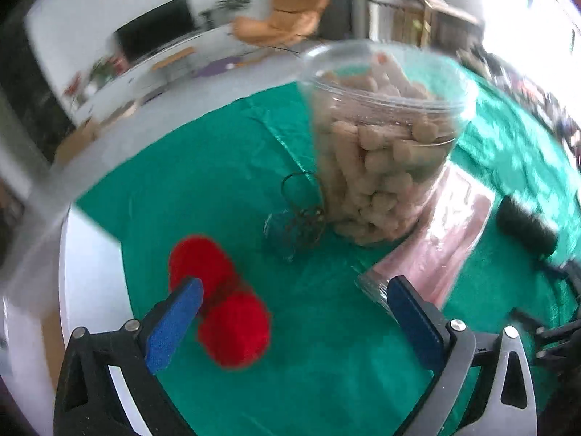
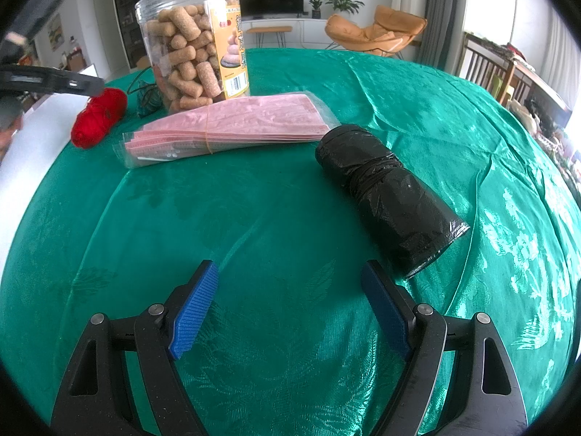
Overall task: Organize soft objects
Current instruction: 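Move the left tool to the teal pouch with cord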
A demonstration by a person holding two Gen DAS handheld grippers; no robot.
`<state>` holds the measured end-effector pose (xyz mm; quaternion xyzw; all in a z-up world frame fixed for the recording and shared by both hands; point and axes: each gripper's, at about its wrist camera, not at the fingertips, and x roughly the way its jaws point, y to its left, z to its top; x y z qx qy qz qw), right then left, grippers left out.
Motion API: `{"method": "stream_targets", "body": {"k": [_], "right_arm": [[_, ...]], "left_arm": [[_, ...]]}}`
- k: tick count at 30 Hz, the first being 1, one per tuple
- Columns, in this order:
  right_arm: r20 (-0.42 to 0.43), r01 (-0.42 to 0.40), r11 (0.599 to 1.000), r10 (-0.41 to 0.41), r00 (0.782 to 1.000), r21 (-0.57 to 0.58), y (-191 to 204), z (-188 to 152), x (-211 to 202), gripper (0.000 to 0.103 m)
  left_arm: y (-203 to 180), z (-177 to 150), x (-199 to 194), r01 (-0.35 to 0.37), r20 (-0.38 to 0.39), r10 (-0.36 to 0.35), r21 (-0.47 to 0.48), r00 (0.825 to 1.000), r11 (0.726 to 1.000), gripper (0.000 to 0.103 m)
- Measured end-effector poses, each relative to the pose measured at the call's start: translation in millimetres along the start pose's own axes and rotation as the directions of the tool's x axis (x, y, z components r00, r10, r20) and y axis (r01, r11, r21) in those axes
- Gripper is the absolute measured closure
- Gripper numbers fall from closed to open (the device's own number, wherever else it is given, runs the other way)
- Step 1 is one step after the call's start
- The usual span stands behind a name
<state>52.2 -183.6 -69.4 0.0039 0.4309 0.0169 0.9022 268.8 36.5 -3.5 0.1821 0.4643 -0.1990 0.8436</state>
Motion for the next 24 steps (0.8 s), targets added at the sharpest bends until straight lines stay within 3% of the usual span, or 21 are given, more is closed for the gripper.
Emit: {"method": "stream_targets", "body": {"k": [4,7,9,16,24], "right_arm": [[0.000,0.000,1.000,0.000,1.000,0.000,0,0,0,0.020],[0.000,0.000,1.000,0.000,1.000,0.000,0,0,0,0.020],[0.000,0.000,1.000,0.000,1.000,0.000,0,0,0,0.020],[0.000,0.000,1.000,0.000,1.000,0.000,0,0,0,0.020],[0.000,0.000,1.000,0.000,1.000,0.000,0,0,0,0.020]], "left_arm": [[2,18,30,0.025,-0.035,-0.026,-0.017,0.999,1.000,0.005],[2,25,52,0.038,-0.069,-0.040,-0.033,0.997,0.999,0.026],[3,26,68,0.054,-0.092,-0.058,-0.047,0.994,0.997,0.034],[23,22,79,0.124,-0.009,-0.126,-0.095,0.992,0.988,0.036],[20,20,83,0.125,0.052,-0.126,0.023,0.991,0.992,0.036]]}}
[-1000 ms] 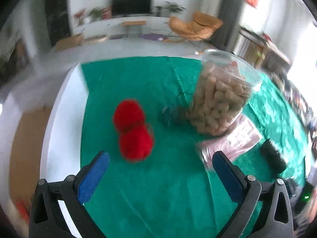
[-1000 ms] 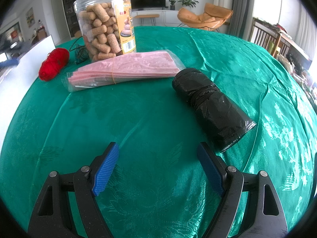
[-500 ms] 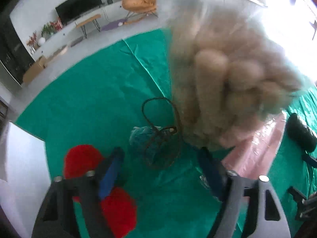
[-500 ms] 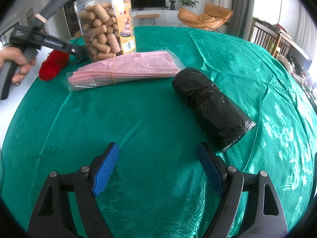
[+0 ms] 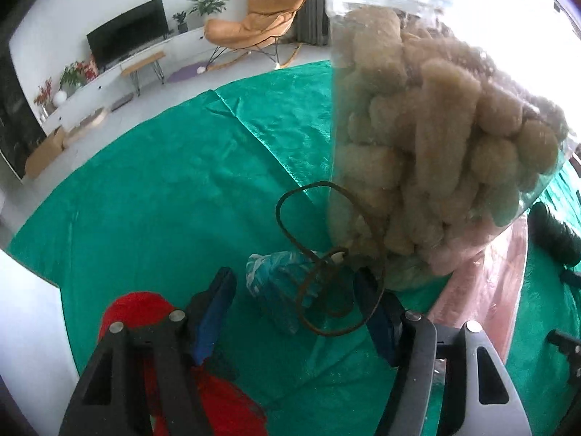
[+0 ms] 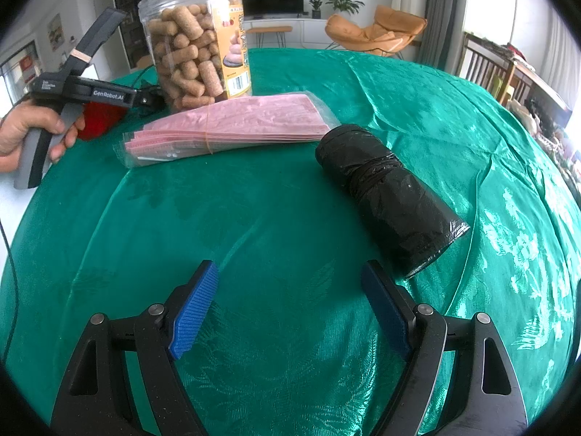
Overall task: Organize soft objects
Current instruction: 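Move the left tool to the teal pouch with cord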
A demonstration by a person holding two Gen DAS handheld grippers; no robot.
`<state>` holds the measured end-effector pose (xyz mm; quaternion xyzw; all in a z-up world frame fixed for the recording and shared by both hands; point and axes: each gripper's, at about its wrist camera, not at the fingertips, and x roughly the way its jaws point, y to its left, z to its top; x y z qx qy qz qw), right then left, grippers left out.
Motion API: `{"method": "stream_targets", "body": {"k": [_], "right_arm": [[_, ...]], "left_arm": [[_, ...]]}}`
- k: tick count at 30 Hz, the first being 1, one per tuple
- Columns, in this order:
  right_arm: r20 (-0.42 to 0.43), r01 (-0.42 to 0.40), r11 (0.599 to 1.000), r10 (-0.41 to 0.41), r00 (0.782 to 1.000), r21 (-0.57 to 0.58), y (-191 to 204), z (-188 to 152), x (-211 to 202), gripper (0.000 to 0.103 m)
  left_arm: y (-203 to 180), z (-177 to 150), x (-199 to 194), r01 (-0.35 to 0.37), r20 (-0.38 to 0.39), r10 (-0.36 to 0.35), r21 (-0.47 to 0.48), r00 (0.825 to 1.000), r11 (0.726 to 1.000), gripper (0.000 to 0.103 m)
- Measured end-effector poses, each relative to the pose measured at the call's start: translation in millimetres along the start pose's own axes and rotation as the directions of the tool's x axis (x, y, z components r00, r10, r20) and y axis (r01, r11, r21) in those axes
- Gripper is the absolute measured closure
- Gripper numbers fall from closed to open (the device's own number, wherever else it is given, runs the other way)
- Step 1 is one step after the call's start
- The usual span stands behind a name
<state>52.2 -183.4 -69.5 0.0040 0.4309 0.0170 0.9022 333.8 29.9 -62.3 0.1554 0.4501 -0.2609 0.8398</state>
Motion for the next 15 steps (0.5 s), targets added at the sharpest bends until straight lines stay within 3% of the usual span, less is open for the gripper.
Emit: {"method": "stream_targets", "body": {"k": [2,4,9,15], "right_arm": [[0.000,0.000,1.000,0.000,1.000,0.000,0,0,0,0.020],[0.000,0.000,1.000,0.000,1.000,0.000,0,0,0,0.020],[0.000,0.000,1.000,0.000,1.000,0.000,0,0,0,0.020],[0.000,0.000,1.000,0.000,1.000,0.000,0,0,0,0.020]], "left_arm": [[1,-1,0,0.001,0.004,-0.001,0.004,1.000,1.000,0.036],[2,-1,0,0.011,0.018,-0.012,0.003,1.000,1.000,0.056],[10,-5,-2,0.001,0.060,0.004,-0.085,0.998,0.996,0.059],[4,-18,-48,0.028,0.122,0.001,-0.235,0.992,0.972,0.059]]}}
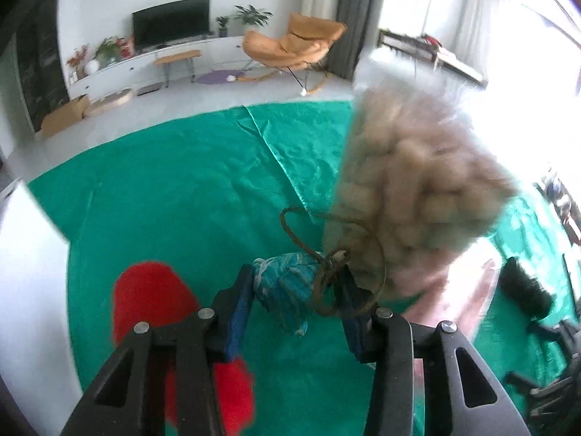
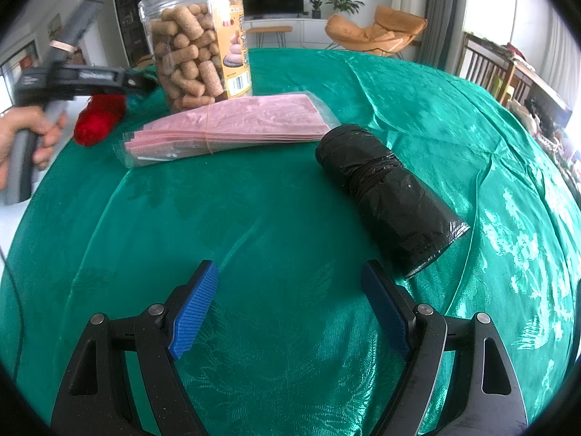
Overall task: Organize soft objects
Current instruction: 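Move the left tool to the teal pouch with cord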
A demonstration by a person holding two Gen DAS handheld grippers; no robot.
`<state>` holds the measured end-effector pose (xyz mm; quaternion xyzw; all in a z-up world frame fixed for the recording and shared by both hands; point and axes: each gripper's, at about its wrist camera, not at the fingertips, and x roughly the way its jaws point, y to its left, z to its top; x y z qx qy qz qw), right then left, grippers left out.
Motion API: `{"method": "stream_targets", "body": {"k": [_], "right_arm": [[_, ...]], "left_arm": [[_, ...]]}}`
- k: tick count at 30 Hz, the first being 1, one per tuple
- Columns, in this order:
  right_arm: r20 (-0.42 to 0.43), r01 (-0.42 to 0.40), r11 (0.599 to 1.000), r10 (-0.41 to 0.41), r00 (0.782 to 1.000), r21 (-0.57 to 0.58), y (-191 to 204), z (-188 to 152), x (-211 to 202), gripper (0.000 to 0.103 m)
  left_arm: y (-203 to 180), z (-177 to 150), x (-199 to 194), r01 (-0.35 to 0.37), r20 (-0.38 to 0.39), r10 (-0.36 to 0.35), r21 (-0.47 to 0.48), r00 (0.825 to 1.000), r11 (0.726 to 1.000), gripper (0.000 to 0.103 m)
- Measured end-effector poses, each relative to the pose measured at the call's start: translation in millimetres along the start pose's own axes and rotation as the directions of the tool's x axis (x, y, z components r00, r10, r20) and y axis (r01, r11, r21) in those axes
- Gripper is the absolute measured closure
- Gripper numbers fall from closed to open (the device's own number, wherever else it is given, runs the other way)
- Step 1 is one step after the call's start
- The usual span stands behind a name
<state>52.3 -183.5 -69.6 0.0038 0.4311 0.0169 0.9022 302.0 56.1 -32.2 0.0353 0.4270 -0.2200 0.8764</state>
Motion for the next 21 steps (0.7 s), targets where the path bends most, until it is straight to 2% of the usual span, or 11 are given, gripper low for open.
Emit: {"method": "stream_targets", "body": {"k": [5,10,15,21], "right_arm": [[0.000,0.000,1.000,0.000,1.000,0.000,0,0,0,0.020],[0.000,-0.001,1.000,0.001,1.000,0.001,0,0,0,0.020],[0.000,0.000,1.000,0.000,1.000,0.000,0,0,0,0.020],[0.000,-0.001,1.000,0.001,1.000,0.001,-1,0,0,0.020]], "left_arm": [[-22,-25,-68,-0.012,0.044,0.015,-0.061,0.999,0.998,0.059],[-53,-88,-113,-0.062,0.025,0.065,-0.119,0.998,0.991,0.059],[-83,-155,-120,-0.122,0.011,0.124,-0.126,0.992,0.984,0.059],[-94,-185,-90,-0.151,-0.020,0.150,-0.066,0.989,0.986,0.054]]}}
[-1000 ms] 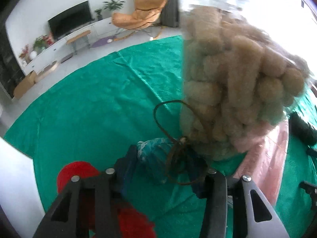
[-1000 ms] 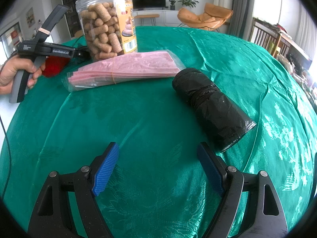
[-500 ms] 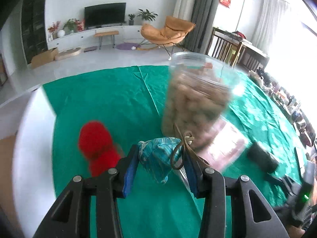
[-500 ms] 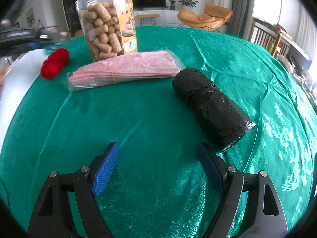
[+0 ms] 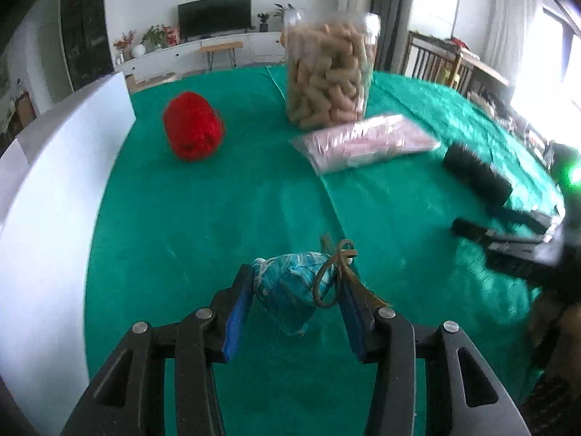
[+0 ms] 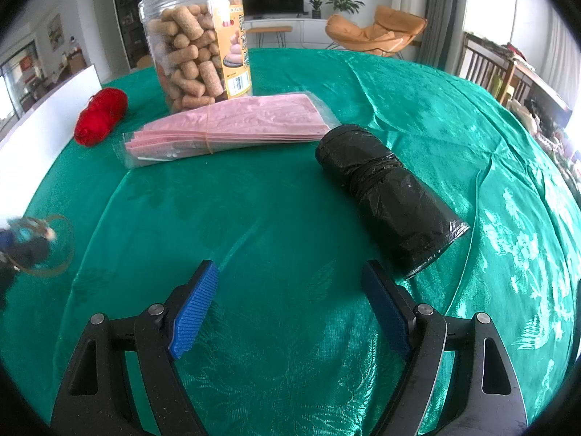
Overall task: Organize soft objects
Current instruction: 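Move the left tool to the teal pouch with cord, then close the left tool on the teal pouch and hold it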
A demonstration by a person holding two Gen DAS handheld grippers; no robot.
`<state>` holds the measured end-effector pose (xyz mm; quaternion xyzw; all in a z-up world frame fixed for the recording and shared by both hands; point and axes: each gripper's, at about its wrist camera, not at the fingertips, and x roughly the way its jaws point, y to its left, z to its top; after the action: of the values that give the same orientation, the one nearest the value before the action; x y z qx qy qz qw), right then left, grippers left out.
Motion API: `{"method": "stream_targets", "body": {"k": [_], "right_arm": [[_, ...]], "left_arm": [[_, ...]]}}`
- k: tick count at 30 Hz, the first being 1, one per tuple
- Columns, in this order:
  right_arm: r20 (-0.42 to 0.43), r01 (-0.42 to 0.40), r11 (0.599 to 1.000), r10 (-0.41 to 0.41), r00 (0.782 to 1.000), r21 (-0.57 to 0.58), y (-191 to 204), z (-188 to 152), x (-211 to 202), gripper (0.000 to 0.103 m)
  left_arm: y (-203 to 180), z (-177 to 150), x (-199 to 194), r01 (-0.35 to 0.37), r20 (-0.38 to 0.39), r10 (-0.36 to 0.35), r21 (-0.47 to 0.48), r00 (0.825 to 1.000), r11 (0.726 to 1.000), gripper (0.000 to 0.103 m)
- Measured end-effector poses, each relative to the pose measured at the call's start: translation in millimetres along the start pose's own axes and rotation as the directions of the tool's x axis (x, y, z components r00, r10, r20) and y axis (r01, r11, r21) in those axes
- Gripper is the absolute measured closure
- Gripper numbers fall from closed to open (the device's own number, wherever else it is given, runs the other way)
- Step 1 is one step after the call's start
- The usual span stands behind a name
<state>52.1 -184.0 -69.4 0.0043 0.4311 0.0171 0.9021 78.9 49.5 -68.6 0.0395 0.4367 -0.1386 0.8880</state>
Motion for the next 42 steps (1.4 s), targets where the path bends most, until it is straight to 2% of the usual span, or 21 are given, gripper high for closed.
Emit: {"method": "stream_targets", "body": {"k": [2,4,6,10,19,26,30,32,34,36,38,42], "right_arm": [[0.000,0.000,1.000,0.000,1.000,0.000,0,0,0,0.020],[0.000,0.000,1.000,0.000,1.000,0.000,0,0,0,0.020],[0.000,0.000,1.000,0.000,1.000,0.000,0,0,0,0.020],[0.000,0.000,1.000,0.000,1.000,0.000,0,0,0,0.020],[0.000,0.000,1.000,0.000,1.000,0.000,0,0,0,0.020],[0.000,0.000,1.000,0.000,1.000,0.000,0,0,0,0.020],[0.000,0.000,1.000,0.000,1.000,0.000,0,0,0,0.020],[0.000,0.000,1.000,0.000,1.000,0.000,0,0,0,0.020],[0.000,0.000,1.000,0.000,1.000,0.000,0,0,0,0.020],[0.000,0.000,1.000,0.000,1.000,0.000,0,0,0,0.020],[0.000,0.000,1.000,0.000,1.000,0.000,0,0,0,0.020],[0.000,0.000,1.000,0.000,1.000,0.000,0,0,0,0.020]], "left_arm": [[4,-1,10,0.005,-0.031,-0.005,-0.012,0.999,1.000,0.044],[7,0,12,0.007,-0.019,-0.008,-0.020,1.000,1.000,0.027],[9,1,15,-0.010,-0.025,0.010,-0.028,1.000,1.000,0.018],[6,4,21,-0.009,-0.024,0.009,0.002,1.000,1.000,0.010],[11,-4,15,-0.006,-0.045,0.008,0.057,0.999,0.998,0.008],[26,-23,-4,0.009,-0.090,-0.004,0.053,0.996,0.999,0.008],[38,-34,-22,0.071,-0.064,-0.071,-0.007,0.995,0.997,0.008],[41,-35,-31,0.158,-0.022,-0.159,-0.045,0.987,0.986,0.008],[37,-29,-34,0.210,0.008,-0.210,-0.048,0.978,0.976,0.008],[26,-18,-32,0.233,0.025,-0.233,-0.023,0.972,0.972,0.008],[10,-5,-25,0.220,0.040,-0.220,0.018,0.975,0.975,0.008],[-9,7,6,0.051,0.018,-0.052,0.059,0.998,0.997,0.008]]}}
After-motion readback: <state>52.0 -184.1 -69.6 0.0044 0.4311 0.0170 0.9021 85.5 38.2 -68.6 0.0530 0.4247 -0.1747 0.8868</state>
